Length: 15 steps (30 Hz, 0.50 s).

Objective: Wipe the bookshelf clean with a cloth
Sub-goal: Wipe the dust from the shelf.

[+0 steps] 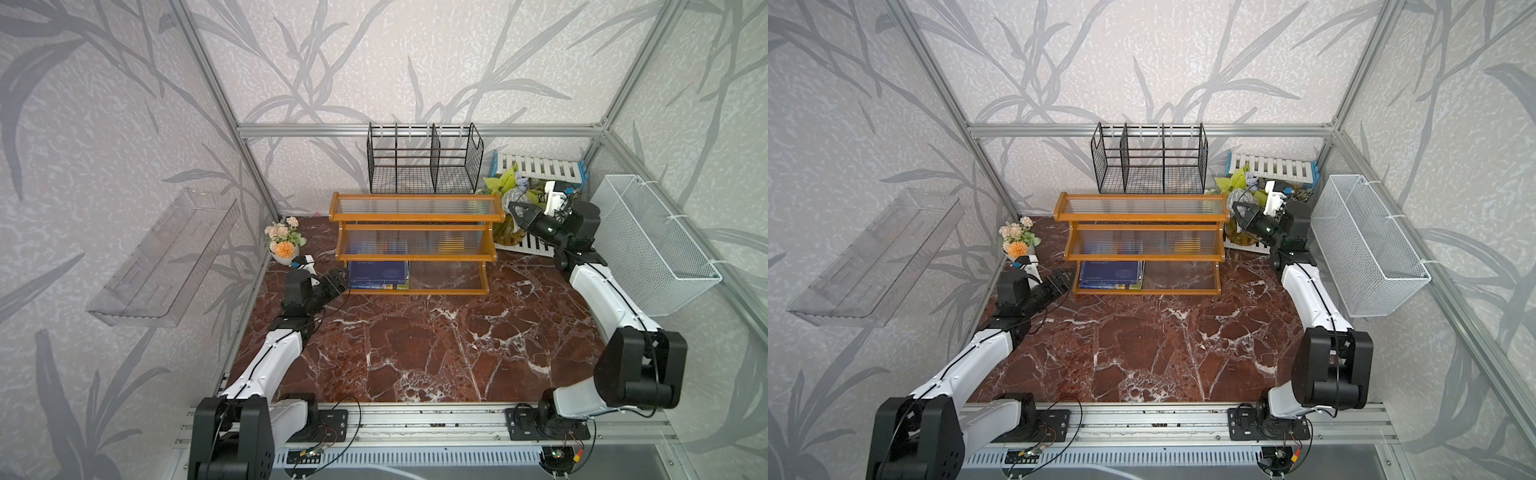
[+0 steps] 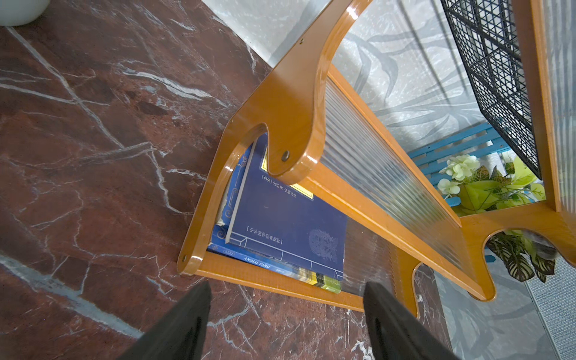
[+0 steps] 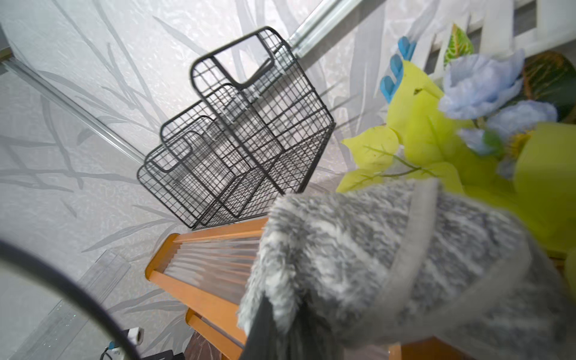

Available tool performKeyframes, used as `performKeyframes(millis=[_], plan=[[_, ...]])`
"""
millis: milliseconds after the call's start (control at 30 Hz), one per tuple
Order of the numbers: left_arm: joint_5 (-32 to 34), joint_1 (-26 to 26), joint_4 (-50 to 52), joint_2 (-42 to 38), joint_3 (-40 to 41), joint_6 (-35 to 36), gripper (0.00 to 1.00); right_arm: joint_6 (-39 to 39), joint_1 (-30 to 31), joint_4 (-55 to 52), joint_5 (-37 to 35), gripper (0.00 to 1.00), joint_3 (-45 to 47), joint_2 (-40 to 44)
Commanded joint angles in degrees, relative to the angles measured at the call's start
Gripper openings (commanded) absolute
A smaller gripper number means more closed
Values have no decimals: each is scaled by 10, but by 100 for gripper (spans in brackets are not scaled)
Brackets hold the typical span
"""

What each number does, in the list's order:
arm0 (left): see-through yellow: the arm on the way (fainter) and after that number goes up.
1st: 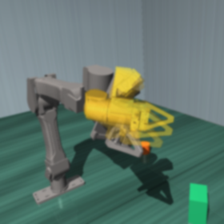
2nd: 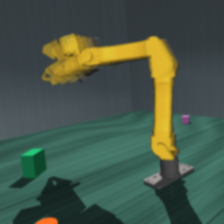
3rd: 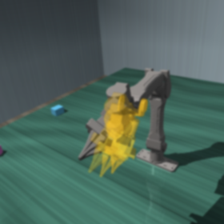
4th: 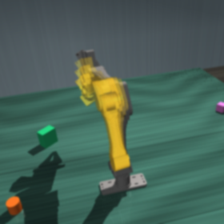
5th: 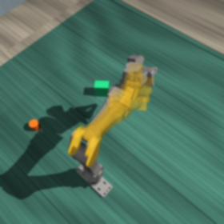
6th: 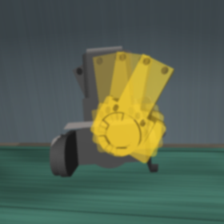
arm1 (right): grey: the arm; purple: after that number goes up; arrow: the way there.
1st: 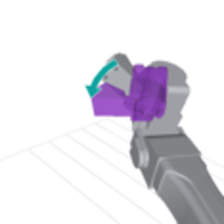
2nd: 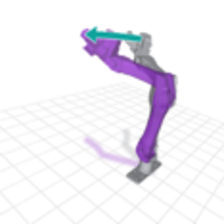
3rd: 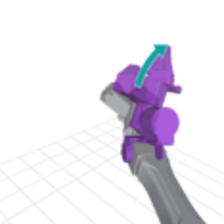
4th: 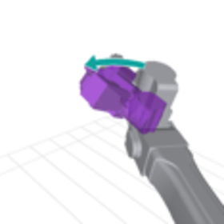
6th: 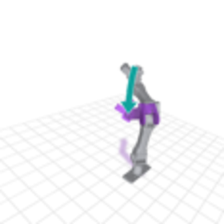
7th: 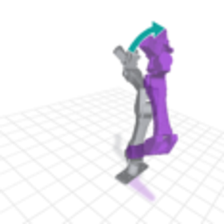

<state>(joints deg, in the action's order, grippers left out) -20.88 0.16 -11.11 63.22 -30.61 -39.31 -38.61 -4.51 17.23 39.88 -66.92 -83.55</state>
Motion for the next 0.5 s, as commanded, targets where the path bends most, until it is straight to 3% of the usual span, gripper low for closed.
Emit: performKeyframes(millis=[0,267,467], plan=[[-3,-2,-12,-16,-3,-3,81,21,12,-27,32,0,7,49],[-5,-2,25,-55,-8,7,83,83,22,-187,41,0,13,166],[16,-40,83,-97,-12,26,86,181,128,-358,10,2,33,253]])
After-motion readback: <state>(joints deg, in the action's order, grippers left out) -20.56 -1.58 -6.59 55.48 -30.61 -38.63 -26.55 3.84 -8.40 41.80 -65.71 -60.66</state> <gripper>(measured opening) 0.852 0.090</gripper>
